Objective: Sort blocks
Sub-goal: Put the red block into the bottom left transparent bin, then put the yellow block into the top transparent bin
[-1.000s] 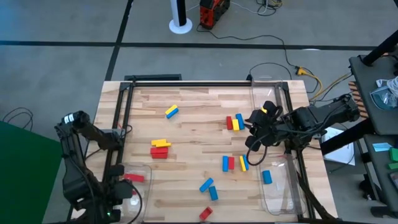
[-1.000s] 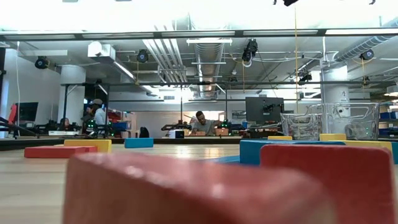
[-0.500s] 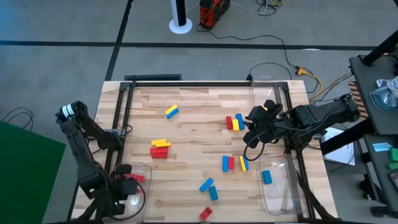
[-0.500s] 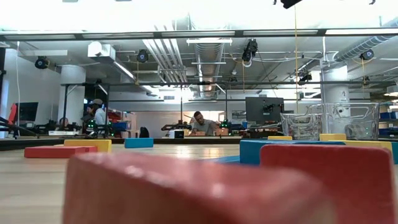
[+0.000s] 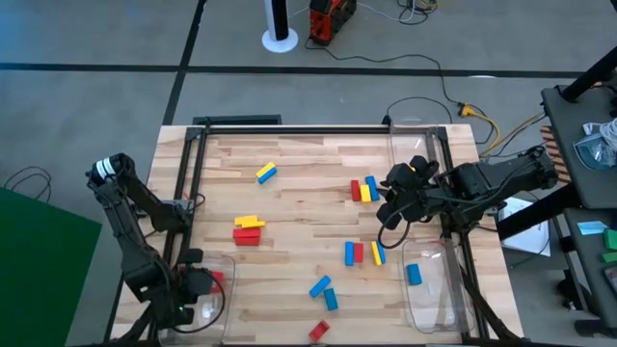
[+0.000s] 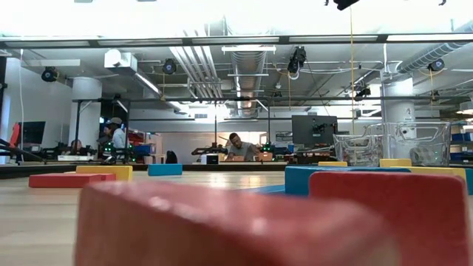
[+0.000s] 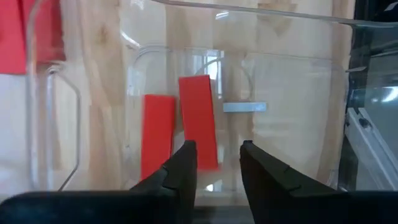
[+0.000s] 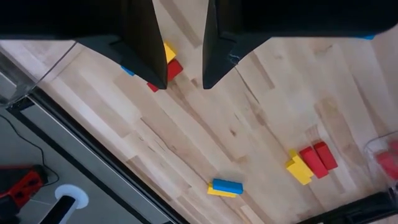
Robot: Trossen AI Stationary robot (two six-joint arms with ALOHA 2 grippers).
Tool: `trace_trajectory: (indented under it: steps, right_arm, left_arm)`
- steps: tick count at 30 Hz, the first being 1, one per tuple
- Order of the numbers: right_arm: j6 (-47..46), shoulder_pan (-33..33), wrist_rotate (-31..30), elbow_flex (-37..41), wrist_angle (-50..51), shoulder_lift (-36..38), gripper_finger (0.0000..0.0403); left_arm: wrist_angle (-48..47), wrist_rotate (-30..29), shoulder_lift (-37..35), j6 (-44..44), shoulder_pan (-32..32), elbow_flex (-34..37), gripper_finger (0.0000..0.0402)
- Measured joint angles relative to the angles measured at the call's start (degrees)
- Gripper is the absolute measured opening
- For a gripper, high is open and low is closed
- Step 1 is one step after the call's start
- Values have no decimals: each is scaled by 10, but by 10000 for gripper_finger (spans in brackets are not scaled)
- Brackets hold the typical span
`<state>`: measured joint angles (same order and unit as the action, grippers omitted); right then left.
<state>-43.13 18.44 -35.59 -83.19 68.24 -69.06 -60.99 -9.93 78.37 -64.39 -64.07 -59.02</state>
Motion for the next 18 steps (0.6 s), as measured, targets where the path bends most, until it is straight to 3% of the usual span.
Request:
trace_trajectory:
  steps: [7,10,18]
  right_arm:
    - [0,-4,15,0,-2,0,107]
    - [2,-14,34,0,-6,0,112]
    - [74,-52,65,0,-89,0,124]
  left_arm:
    - [-71,-1,0,-21,18,-62,110]
    - [-101,-40,0,-28,42,-103,106]
    - [-116,-337,-1,-55,162,-188,91]
